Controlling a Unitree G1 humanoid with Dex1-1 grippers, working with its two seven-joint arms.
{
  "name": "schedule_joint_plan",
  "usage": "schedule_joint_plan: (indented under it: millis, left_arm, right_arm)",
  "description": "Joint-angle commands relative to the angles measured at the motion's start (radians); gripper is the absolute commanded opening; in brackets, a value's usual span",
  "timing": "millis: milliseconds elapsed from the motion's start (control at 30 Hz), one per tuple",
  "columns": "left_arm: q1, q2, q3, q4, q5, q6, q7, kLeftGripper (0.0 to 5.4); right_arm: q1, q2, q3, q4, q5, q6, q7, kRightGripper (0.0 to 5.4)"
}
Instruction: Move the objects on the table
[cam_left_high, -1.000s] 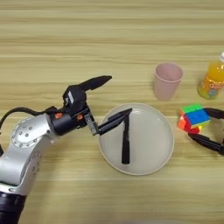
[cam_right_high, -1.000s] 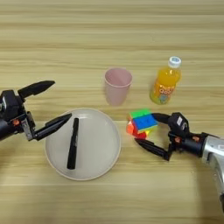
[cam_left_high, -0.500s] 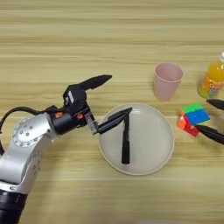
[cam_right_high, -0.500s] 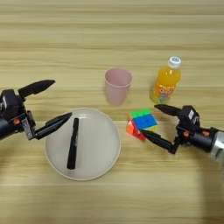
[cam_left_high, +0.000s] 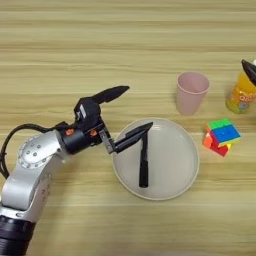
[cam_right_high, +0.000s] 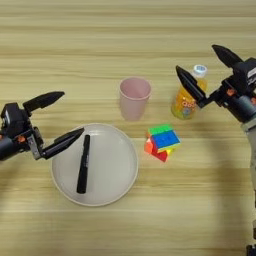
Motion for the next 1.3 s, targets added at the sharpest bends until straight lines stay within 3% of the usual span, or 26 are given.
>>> schedule_joint_plan:
  millis: [33,167,367,800,1000,1300]
  left_arm:
    - [-0.004,0.003,0.000,0.003,0.017,-0.013,0.001,5.40]
    - [-0.004,0.002,0.001,0.006,0.017,-0.014,0.001,5.40]
    - [-0.005,0.002,0.002,0.007,0.016,-0.018,0.003,5.40]
    - [-0.004,0.002,0.001,0.006,0.014,-0.022,0.008,5.40]
    - [-0.002,0.002,0.007,0.004,0.013,-0.024,0.013,5.40]
    - [-0.002,0.001,0.009,0.005,0.012,-0.027,0.017,5.40]
  right_arm:
    - [-0.037,0.004,0.003,-0.050,-0.041,0.067,-0.112,5.38]
    - [-0.037,0.013,0.026,-0.056,-0.067,0.123,-0.175,5.38]
    - [-0.088,0.036,0.045,0.049,-0.120,0.151,-0.251,5.38]
    - [-0.139,0.069,0.102,0.241,-0.199,0.144,-0.272,5.38]
    - [-0.175,0.066,0.106,0.388,-0.248,0.124,-0.301,5.38]
    - [-0.188,0.075,0.121,0.465,-0.268,0.116,-0.275,4.43]
